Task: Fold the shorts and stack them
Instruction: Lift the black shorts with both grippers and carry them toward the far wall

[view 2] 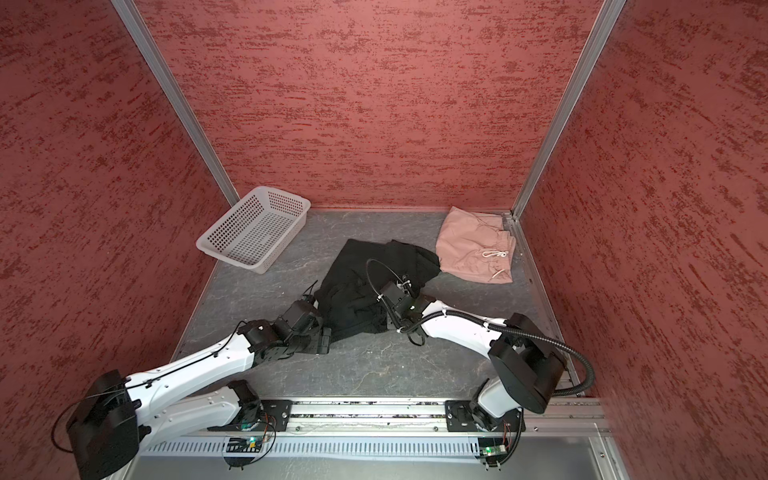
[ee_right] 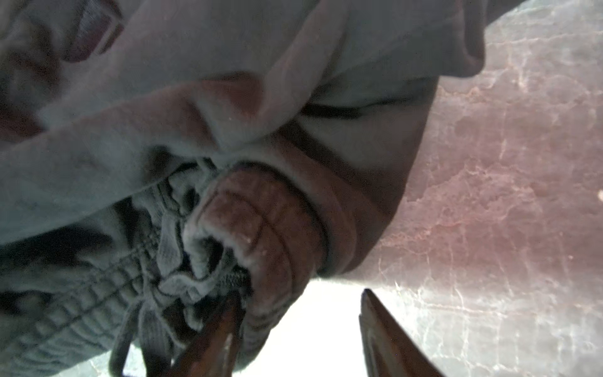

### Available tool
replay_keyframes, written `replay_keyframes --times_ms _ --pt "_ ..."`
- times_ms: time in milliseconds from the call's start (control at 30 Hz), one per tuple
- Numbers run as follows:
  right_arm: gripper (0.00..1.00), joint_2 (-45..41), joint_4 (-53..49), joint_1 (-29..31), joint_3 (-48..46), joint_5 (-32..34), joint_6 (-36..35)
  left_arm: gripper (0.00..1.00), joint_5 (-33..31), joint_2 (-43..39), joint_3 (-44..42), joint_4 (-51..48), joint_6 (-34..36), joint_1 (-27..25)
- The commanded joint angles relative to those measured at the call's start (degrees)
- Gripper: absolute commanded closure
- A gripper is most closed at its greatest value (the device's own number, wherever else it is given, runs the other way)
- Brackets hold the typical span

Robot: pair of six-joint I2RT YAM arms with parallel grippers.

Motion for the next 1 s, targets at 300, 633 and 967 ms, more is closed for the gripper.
replay_keyframes --times_ms 300,633,967 --pt "1.00 -8.8 12.1 -7.7 -3.7 -12.9 1.1 0.01 -7.1 8.9 2.9 5.7 2.4 -9.4" --pt "1.00 -7.7 13.1 -8.6 -1.5 -16.5 -0.5 0.01 -14.6 20.0 8.9 4.9 4.1 -11.5" --pt "1.00 -13.4 12.0 -10.7 -4.0 -16.2 -0.5 0.06 -14.4 22.0 10.7 0.0 2.8 -7.8"
